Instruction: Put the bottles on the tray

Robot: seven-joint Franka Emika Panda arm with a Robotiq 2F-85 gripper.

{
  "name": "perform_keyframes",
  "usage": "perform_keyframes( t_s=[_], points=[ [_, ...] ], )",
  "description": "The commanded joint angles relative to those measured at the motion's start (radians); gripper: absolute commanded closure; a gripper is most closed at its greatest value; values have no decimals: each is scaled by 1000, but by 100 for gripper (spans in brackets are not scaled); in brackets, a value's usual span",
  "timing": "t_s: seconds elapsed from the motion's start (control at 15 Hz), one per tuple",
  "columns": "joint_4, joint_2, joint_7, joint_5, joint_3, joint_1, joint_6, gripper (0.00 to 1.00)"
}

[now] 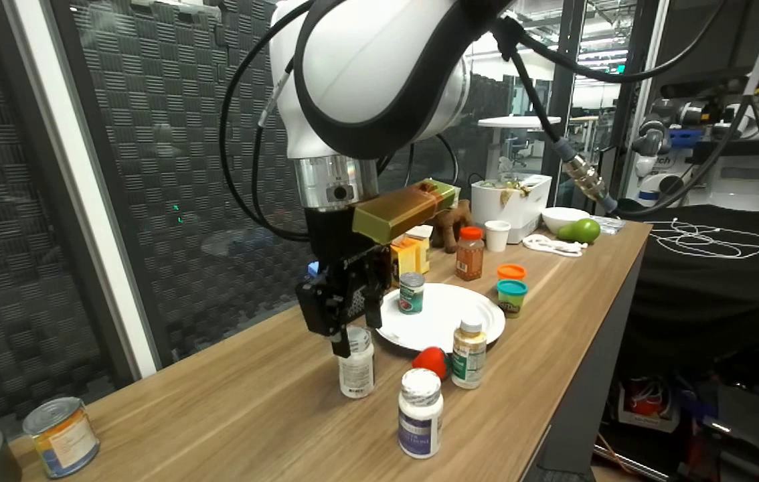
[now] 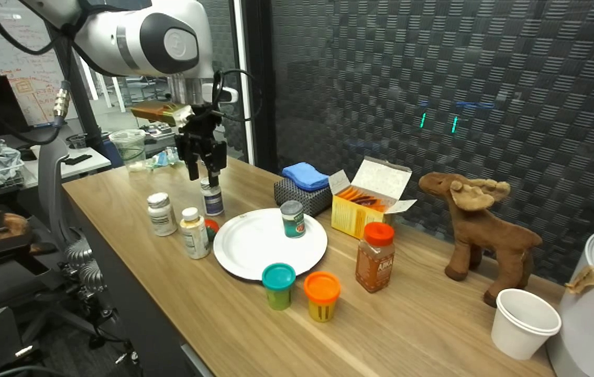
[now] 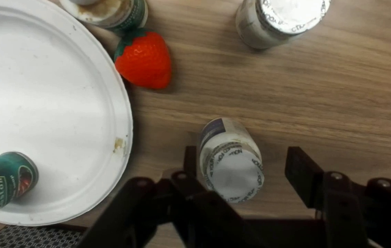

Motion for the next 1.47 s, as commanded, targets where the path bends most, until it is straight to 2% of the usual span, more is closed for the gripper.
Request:
perform_keyframes(
  t_s=[0.0, 0.07, 0.13, 0.2, 0.53, 0.93, 1.4],
  points=[
    [45, 34, -21, -15, 0, -6, 9, 50],
    [50, 42, -17, -21, -3, -4, 13, 55],
    [53, 45, -11, -29, -7, -1, 20, 77],
    [57, 45, -11, -32, -8, -1, 22, 79],
    [22, -20, 7, -38, -14, -5, 57, 80],
    [-23, -125, 9, -8, -32, -58, 26, 80],
    [-16, -104, 24, -35, -63, -104, 24, 80]
  ],
)
